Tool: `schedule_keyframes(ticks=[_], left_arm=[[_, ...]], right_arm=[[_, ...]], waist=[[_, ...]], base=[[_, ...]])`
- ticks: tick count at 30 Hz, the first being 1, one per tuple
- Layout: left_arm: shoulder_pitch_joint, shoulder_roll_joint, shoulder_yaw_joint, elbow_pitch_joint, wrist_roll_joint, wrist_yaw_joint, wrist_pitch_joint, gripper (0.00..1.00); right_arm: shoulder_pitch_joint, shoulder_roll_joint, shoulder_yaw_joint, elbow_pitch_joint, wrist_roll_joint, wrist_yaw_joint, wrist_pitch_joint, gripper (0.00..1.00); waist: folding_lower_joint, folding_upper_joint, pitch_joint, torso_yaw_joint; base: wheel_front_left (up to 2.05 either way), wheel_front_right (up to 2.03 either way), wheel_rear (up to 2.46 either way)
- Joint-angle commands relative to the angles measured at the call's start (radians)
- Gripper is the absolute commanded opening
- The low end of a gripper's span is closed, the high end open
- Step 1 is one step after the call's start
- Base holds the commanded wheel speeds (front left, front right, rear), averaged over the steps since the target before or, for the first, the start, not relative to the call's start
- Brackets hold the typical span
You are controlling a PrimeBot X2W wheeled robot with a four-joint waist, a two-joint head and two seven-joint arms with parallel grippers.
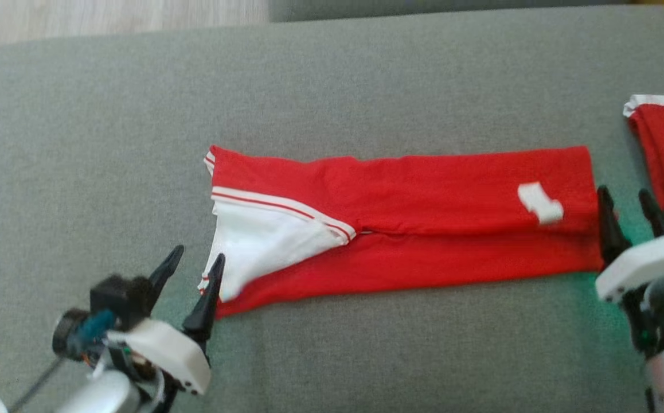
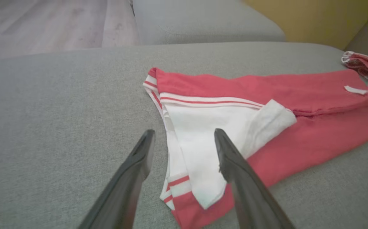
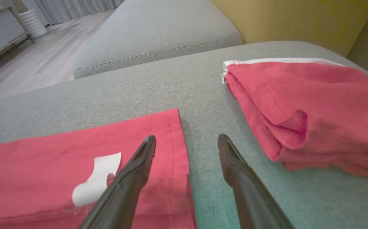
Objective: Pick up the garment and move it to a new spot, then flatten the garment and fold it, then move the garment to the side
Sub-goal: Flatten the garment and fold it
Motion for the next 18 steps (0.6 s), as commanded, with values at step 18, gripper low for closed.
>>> schedule_keyframes(ticks=[18], left_arm=[[0.216,-0.227,0.068,0.054,0.235,0.239,-0.283,1.0]], right_arm=[[0.277,0.133,-0.048,-0.137,-0.042,-0.001,-0.1,1.0]], waist=[[-0.0001,-0.0001,-0.177,0.001]], base=[[0.0,0.0,0.0]])
